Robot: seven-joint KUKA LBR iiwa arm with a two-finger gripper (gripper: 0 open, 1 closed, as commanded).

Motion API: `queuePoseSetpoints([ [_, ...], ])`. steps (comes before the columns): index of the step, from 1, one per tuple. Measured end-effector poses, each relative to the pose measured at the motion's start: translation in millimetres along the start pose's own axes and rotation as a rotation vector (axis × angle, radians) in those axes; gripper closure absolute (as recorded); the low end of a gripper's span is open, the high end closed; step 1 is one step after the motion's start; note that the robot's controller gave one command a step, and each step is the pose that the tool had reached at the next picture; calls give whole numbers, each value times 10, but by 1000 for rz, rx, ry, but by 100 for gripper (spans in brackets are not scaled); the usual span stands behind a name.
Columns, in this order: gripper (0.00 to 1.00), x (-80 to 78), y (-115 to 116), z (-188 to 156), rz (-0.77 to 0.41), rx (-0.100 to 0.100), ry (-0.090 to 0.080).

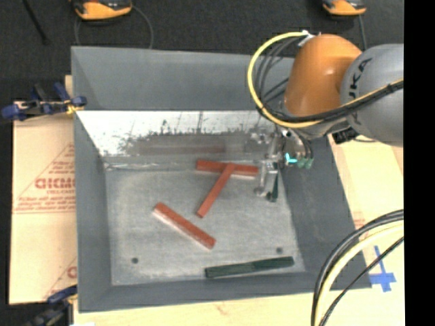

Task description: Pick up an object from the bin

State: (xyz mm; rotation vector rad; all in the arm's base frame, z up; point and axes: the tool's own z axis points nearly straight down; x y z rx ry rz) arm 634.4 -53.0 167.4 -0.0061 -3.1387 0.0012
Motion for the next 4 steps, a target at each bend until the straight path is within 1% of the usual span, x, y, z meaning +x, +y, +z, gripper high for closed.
queuePoseSetpoints([
  [1, 0, -184, 438, 979, -218, 0, -7],
  [2, 100, -208, 432, 933, -217, 0, -15],
  [3, 100, -18, 517, -68, -338, 2, -15],
  [4, 100, -5, 515, -16, -336, 0, -8],
])
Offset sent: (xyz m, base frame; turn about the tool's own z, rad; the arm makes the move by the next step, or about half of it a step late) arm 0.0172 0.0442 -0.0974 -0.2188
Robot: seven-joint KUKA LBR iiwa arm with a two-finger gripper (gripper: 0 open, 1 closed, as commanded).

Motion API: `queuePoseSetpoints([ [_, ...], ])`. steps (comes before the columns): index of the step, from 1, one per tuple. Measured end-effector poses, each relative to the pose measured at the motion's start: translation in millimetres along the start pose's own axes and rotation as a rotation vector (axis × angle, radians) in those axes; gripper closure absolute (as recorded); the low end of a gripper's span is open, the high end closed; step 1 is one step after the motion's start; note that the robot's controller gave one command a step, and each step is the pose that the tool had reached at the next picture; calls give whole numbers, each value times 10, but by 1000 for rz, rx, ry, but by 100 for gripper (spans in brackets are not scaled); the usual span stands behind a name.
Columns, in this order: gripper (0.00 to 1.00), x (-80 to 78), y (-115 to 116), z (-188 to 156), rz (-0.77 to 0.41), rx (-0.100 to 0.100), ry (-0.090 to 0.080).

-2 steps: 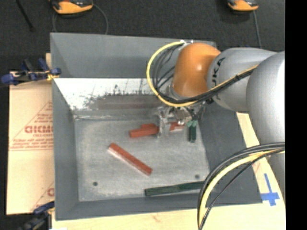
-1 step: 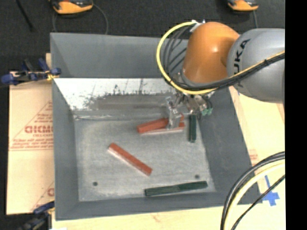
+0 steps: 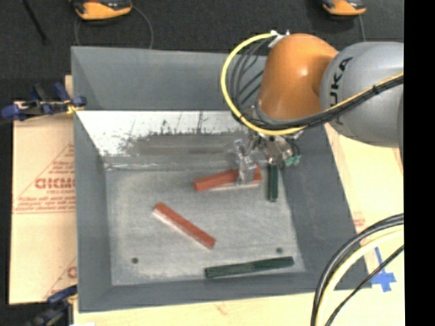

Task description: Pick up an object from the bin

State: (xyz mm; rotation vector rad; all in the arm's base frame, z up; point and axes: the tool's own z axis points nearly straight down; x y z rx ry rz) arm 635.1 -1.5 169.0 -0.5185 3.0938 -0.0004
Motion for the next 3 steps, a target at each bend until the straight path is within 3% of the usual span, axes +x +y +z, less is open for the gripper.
queuePoseSetpoints([
  [2, 100, 0, 0, 0, 1, 0, 0],
  [3, 100, -125, 108, -526, -49, 3, -6],
])
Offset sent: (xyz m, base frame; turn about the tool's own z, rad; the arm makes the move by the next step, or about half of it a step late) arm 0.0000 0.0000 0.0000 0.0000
